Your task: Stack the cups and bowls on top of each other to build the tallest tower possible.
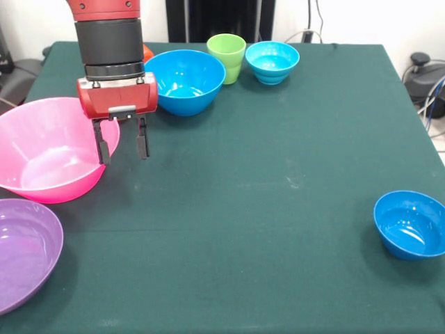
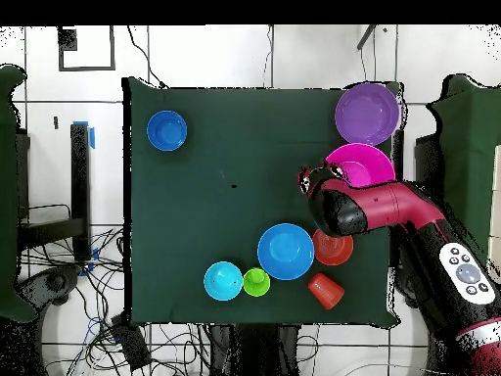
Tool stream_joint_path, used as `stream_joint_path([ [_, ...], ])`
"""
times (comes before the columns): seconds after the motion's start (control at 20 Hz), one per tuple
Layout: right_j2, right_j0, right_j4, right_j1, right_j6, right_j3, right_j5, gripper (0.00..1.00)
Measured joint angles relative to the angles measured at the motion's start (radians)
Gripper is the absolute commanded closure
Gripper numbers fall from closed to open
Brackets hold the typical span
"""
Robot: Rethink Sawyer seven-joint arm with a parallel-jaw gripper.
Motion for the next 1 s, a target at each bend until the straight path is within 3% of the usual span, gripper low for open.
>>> stream_joint_path([
  [0.55,0.000,0.002,0.004,-0.011,0.000,-0.008,0.000,0.00],
  [1.0,0.007,-0.022,0.084,-0.096,0.000,0.004,0.045,0.00],
])
